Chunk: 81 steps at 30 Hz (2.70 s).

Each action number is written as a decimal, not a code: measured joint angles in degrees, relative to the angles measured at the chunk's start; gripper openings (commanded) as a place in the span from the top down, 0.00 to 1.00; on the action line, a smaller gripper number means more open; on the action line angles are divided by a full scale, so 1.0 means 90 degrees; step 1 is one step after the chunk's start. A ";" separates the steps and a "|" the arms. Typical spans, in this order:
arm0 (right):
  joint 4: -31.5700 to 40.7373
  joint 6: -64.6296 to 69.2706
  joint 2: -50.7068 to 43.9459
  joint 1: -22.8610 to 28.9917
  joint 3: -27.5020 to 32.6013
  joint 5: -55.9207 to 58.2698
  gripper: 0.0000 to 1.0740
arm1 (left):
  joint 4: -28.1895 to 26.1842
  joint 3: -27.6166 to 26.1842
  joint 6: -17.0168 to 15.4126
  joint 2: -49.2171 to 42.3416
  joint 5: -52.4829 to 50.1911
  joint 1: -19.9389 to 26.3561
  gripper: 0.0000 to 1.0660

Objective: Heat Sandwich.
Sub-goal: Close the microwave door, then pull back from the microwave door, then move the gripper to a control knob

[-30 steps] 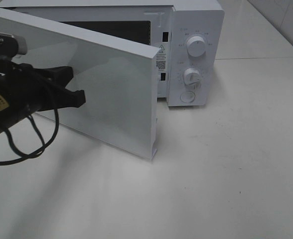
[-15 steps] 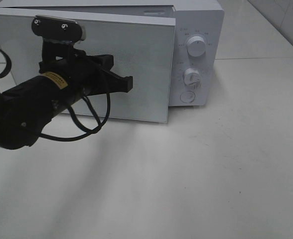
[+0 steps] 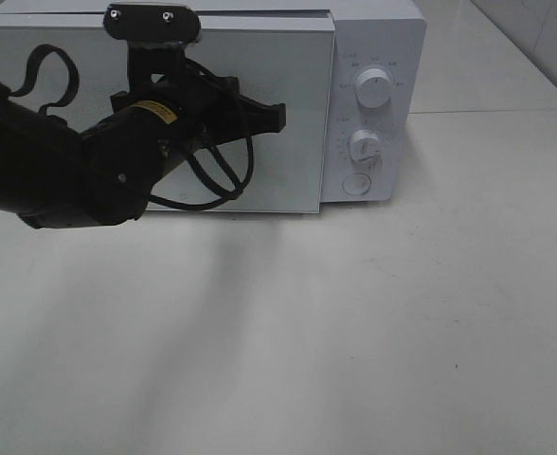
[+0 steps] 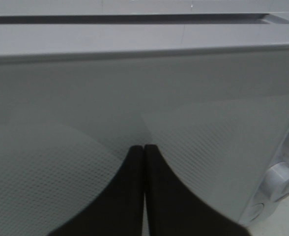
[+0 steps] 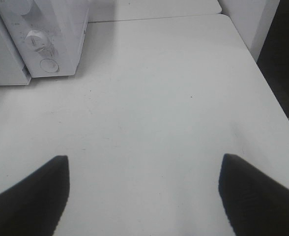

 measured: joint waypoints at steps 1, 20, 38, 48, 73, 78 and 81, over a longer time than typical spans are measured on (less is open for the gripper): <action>0.0000 0.0000 0.0000 0.0000 0.0000 0.0000 0.29 | 0.0000 -0.0083 0.0051 0.0045 0.0083 -0.0019 1.00; 0.0000 0.0000 0.0000 0.0000 0.0000 0.0000 0.30 | -0.0076 -0.0872 0.0280 0.0484 0.0942 0.0095 1.00; 0.0000 0.0000 0.0000 0.0000 0.0000 0.0000 0.30 | -0.0095 0.0312 0.0261 -0.0592 0.1362 0.0293 1.00; 0.0000 0.0000 0.0000 0.0000 0.0000 0.0000 0.30 | -0.0140 0.0439 0.0261 -0.1464 0.3858 0.0255 0.16; 0.0000 0.0000 0.0000 0.0000 0.0000 0.0000 0.30 | 0.0420 0.0439 -0.0293 -0.3151 0.9759 0.1541 0.07; 0.0000 0.0000 0.0000 0.0000 0.0000 0.0000 0.30 | 0.0605 0.0439 -0.0376 -0.3578 1.0415 0.2368 0.07; 0.0000 0.0000 0.0000 0.0000 0.0000 0.0000 0.30 | 0.0758 0.0439 -0.0458 -0.3782 1.0644 0.2706 0.07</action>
